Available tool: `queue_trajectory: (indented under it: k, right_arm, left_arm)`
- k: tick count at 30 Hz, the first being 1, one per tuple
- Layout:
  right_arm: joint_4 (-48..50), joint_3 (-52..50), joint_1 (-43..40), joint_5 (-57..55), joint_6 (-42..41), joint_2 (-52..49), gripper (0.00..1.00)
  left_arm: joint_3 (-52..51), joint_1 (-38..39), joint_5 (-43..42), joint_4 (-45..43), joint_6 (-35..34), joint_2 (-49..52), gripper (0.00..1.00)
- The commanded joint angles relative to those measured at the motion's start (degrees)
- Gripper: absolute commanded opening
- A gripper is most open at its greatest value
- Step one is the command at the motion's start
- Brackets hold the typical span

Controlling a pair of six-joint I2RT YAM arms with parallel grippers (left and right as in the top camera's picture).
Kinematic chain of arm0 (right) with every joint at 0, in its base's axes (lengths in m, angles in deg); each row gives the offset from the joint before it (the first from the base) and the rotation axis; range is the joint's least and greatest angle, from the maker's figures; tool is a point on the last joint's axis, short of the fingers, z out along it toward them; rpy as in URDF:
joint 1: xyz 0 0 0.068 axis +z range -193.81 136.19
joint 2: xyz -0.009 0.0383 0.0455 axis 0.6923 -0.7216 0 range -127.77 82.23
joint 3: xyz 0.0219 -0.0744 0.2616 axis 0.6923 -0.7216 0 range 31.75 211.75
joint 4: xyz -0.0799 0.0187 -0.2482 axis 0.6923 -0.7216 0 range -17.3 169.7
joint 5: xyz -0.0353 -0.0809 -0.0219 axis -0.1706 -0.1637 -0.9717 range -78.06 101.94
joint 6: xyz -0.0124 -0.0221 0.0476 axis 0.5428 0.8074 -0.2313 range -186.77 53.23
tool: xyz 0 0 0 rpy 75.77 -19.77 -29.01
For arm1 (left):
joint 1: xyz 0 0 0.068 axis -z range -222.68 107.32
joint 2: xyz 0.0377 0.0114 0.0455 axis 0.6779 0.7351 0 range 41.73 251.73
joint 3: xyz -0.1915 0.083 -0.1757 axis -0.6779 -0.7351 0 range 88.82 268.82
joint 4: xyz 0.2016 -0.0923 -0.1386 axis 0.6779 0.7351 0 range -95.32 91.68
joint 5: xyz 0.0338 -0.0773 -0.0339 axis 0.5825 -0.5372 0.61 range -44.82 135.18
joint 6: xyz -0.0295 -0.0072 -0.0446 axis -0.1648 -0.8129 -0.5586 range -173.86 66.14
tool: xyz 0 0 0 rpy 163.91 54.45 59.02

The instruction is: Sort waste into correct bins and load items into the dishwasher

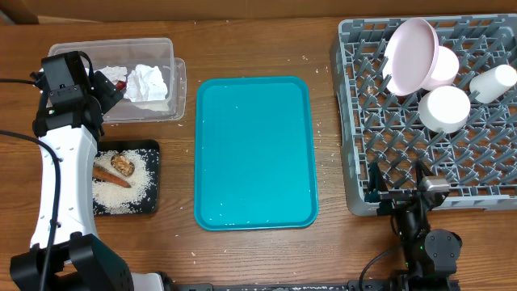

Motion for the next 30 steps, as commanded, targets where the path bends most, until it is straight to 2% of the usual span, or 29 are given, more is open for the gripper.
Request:
queue_trajectory:
  k: [1,6,13,18,23,30]
  right_arm:
    - [0.2,-0.6,-0.3,-0.2,0.3,0.6,1.0]
    - [0.2,-0.6,-0.3,-0.2,0.3,0.6,1.0]
    - [0.2,-0.6,-0.3,-0.3,0.3,0.6,1.0]
    - [0.2,-0.6,-0.3,-0.3,0.3,0.6,1.0]
    - [0.2,-0.6,-0.3,-0.3,0.3,0.6,1.0]
    - [0.2,-0.6,-0.3,-0.3,0.3,0.6,1.0]
  left_arm:
    - [0.4,0.0,0.0,0.0,-1.0,0.7,1.0]
    - [0.3,0.0,0.6,1.6,0.6,-0.3,1.0]
    - [-0.2,0.0,-2.1,16.5,0.0,-4.4,1.0]
    - [-5.5,0.1,-4.5,16.1,0.2,-8.8,1.0]
    - [-16.9,1.3,-6.0,7.7,2.4,-16.1,1.0]
    - [-36.4,4.4,-22.4,-18.0,16.9,-29.3,1.0]
